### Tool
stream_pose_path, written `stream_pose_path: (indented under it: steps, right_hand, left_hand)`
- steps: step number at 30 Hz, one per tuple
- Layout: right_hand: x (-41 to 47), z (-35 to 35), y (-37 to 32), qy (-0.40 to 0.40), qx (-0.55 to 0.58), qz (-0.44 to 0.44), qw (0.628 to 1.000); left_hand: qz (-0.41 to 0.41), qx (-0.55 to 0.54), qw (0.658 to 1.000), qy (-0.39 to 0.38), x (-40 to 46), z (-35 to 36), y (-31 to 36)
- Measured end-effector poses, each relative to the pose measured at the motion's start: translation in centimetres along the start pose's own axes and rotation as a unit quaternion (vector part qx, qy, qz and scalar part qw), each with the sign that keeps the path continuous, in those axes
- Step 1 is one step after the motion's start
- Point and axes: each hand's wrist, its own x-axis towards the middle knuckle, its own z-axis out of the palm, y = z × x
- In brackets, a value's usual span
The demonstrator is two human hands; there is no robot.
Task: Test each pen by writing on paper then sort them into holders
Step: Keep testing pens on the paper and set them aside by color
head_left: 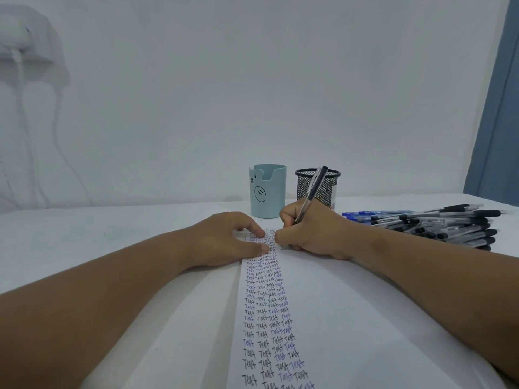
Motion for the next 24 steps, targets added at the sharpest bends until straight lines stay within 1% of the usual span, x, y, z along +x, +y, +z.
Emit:
stream_pose_path:
  steps: [8, 19, 24]
  right_hand:
    - [0.23, -0.08, 0.44, 0.017, -0.01, -0.01, 1.0]
    - [0.13, -0.04, 0.14, -0.003, 0.0, 0.004, 1.0]
    - [0.33, -0.15, 0.53, 0.018, -0.003, -0.006, 1.0]
  left_hand:
    - [0.002, -0.001, 1.0, 0.001, 0.19, -0.03, -0.03]
    - [0.004, -0.001, 1.0, 0.002, 0.19, 0.07, -0.34]
    - [0.004, 0.0, 1.0, 0.003, 0.13, 0.05, -0.16]
